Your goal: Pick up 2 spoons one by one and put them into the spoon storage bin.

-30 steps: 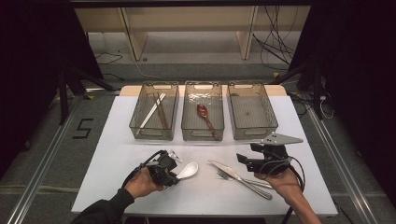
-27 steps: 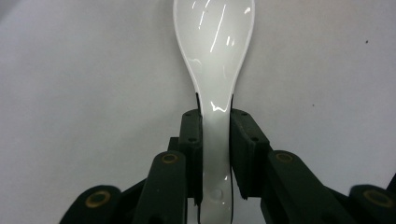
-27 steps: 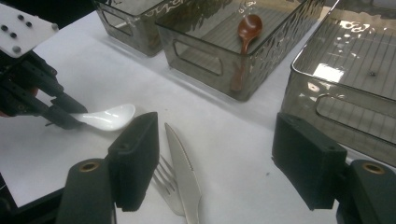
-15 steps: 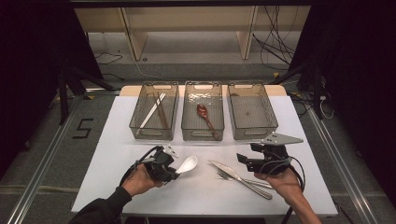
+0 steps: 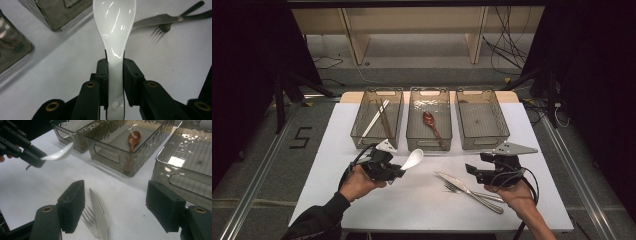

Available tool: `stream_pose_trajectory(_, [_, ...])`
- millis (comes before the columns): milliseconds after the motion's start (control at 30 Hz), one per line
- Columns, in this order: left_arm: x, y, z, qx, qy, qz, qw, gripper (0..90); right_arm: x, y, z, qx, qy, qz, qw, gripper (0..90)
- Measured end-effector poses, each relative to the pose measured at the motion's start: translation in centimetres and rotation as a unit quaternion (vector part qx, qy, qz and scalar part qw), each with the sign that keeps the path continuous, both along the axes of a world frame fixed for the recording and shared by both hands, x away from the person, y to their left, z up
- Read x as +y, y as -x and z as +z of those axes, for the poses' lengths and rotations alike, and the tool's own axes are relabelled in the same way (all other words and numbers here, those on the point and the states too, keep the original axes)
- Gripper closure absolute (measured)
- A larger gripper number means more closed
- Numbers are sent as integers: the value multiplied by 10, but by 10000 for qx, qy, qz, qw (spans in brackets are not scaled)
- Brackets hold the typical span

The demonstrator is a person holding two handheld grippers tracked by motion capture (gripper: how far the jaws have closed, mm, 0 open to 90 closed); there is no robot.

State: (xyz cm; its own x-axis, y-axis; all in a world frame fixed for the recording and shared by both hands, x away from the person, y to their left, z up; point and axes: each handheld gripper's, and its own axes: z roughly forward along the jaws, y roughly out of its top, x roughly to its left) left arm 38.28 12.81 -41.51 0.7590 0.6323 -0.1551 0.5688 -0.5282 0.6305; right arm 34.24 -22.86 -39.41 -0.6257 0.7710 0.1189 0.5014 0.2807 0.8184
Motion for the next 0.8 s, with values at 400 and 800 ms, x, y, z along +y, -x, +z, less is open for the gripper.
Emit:
stream_pose_trajectory(400, [-5, -22, 19, -182, 351, 155, 9991, 751, 1, 1, 1, -85, -87, 25, 9999, 305])
stream_pose_trajectory(800, [-9, -45, 28, -267, 478, 351, 9979, 751, 0, 0, 3, -171, -276, 27, 9995, 235])
